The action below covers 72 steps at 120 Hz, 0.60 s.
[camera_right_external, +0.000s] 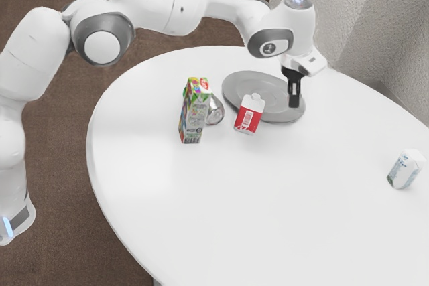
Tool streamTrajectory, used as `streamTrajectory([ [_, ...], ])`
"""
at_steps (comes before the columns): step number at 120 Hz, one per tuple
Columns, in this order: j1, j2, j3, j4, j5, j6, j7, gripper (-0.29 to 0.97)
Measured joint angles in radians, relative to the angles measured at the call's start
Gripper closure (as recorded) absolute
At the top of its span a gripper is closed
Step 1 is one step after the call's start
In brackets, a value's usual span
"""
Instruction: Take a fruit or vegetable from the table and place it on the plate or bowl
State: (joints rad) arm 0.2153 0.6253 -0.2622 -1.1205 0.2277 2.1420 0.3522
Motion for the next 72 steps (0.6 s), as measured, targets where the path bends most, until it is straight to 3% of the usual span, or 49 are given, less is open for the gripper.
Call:
streamTrajectory([
  [13, -0.012, -0.347, 0.132, -0.411, -0.070, -0.020, -0.029, 0.53],
  [22, 0.002, -0.456, 0.159, -0.545, -0.095, -0.029, -0.048, 0.52],
  [47, 0.038, -0.471, 0.171, -0.564, -0.121, -0.081, -0.088, 0.53],
  [63, 0.055, -0.461, 0.172, -0.490, -0.115, -0.148, -0.091, 0.52],
  [72, 0.064, -0.392, 0.168, -0.368, -0.100, -0.196, -0.080, 0.52],
])
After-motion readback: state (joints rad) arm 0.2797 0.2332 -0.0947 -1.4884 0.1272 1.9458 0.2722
